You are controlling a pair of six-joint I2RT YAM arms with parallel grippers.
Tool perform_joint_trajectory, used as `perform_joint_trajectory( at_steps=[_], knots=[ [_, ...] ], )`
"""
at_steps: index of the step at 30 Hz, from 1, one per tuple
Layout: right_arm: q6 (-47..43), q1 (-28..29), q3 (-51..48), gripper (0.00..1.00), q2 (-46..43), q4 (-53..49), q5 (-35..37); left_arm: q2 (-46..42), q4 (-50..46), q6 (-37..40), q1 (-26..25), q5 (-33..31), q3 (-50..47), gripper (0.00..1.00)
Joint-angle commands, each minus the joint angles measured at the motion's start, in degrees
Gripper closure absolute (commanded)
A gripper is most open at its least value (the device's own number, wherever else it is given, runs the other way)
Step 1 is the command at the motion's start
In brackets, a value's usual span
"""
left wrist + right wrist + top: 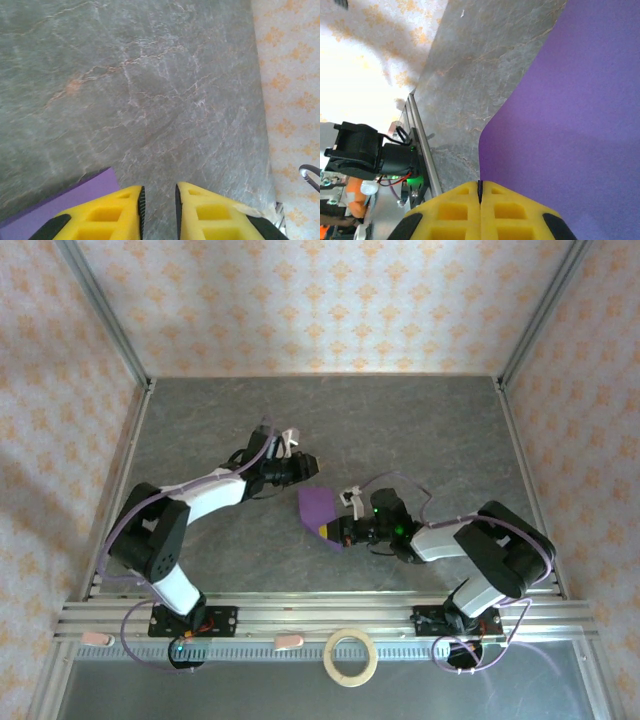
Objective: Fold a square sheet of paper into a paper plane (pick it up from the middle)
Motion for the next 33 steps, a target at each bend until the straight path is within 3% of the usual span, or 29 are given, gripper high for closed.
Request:
perform_joint_trajectory(
  at_steps=[1, 7, 15, 27, 33],
  knots=[
    [0.51, -0.17, -0.3, 1.0, 0.59, 2.78, -1.92, 3.71, -4.45, 4.11, -1.35, -0.11, 4.43, 0.8],
    [-0.3, -0.26, -0.11, 1.0, 1.05, 1.57, -1.03, 10.27, -5.91, 5.2, -2.16, 0.17, 7.9, 0.87],
    [-0.89, -0.26, 0.3, 1.0, 1.56, 0.26, -0.6, 16.02, -8.35, 8.49, -3.33, 1.06, 9.92, 0.89],
    [-1.24, -0.26, 0.94, 1.0, 3.28, -0.38, -0.84, 17.24, -11.06, 11.05, -3.58, -0.6, 9.78, 0.94],
    [-1.13, -0.26, 1.12, 1.0, 3.76, -0.65, -0.62, 11.09, -8.48, 9.91, -3.59, -0.75, 5.98, 0.94]
  ],
)
